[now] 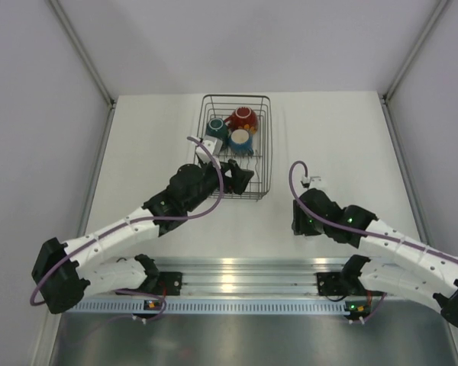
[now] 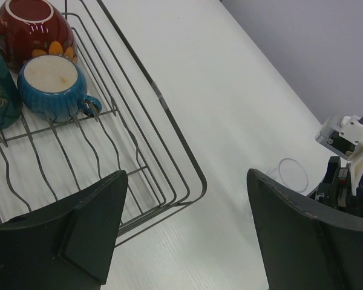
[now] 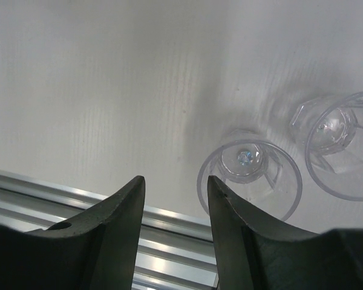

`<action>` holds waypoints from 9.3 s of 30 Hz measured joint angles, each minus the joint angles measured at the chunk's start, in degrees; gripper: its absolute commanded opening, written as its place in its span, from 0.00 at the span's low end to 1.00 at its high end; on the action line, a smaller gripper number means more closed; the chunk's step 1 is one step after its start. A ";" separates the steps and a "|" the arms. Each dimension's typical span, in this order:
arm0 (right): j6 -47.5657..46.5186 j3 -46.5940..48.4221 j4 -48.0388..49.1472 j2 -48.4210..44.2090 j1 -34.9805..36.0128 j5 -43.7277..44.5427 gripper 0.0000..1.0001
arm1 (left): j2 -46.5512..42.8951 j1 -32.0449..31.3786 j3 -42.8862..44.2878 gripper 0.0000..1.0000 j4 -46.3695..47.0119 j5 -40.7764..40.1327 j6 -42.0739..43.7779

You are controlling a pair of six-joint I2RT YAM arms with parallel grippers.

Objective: Load the cups into the dish rack

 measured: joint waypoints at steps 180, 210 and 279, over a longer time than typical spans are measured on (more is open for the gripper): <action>-47.65 -13.88 80.32 -6.03 14.03 27.82 0.40 | 28.09 -6.78 -6.56 0.00 30.32 -35.08 3.32; -47.17 -14.84 79.73 -7.65 14.03 28.20 0.41 | 35.15 -10.91 -6.49 0.00 42.49 -47.87 9.44; -25.09 0.28 34.36 -11.08 4.07 35.52 0.51 | 17.18 -13.27 3.78 0.77 25.75 -38.14 18.36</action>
